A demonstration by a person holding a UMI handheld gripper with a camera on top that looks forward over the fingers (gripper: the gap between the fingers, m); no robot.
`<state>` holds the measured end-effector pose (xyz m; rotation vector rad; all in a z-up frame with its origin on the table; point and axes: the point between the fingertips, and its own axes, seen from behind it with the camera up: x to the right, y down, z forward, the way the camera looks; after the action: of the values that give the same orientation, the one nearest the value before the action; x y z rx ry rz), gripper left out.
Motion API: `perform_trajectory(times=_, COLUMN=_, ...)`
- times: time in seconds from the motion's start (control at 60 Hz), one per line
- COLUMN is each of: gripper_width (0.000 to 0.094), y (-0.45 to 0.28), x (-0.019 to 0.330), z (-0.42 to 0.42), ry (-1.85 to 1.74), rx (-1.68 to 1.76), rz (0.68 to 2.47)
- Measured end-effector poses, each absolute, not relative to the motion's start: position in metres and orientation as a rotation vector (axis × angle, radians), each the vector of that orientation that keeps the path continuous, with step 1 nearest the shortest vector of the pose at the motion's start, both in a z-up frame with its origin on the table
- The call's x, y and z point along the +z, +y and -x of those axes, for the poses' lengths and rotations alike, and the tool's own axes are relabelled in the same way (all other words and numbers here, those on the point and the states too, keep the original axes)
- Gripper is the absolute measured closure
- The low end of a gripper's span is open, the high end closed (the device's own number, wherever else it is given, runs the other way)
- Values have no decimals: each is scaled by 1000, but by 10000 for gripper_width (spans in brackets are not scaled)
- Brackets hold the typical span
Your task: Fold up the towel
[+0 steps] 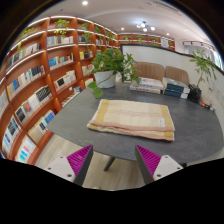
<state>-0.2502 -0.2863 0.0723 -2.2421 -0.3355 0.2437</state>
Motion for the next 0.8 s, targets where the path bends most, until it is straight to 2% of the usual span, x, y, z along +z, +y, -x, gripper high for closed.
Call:
perform_trajectory(times=0.033, gripper_width=87, y=-259, x=47, z=301, ry=-318, rx=254, rz=2236)
perform_trajectory(times=0.083, gripper_width=84, y=-231, x=38, z=334, ry=-292, rx=246, rz=2234)
perform_trajectory(times=0.2, gripper_width=72, y=-169, x=25, z=378, ry=-231, rx=205, rz=2252)
perform_trajectory(times=0.317, gripper_width=134, y=-109, x=22, z=393, ry=-196, rx=110, rz=2228)
perform_trajectory(times=0.483, gripper_width=388, y=-68, x=13, z=403, ry=-205, rx=-29, rz=2218)
perform_trajectory(times=0.567, gripper_width=479, y=-78, x=-15, z=416, ry=-187, rx=1, rz=2291)
perform_trajectory(times=0.6, gripper_width=511, y=-70, x=-7, z=413, ry=-173, rx=-5, rz=2218)
perform_trajectory(times=0.617, gripper_width=559, y=-70, x=-11, z=412, ry=-177, rx=-16, rz=2222)
perform_trajectory(times=0.683, gripper_width=631, y=-69, x=-11, z=413, ry=-186, rx=-11, rz=2191)
perform_trajectory(times=0.733, gripper_width=798, y=-67, x=-11, z=406, ry=-164, rx=-20, rz=2198)
perform_trajectory(times=0.75, gripper_width=907, y=-66, x=-11, z=401, ry=-157, rx=-35, rz=2198)
perform_trajectory(times=0.8, gripper_width=905, y=-66, x=-10, z=402, ry=-129, rx=8, rz=2212)
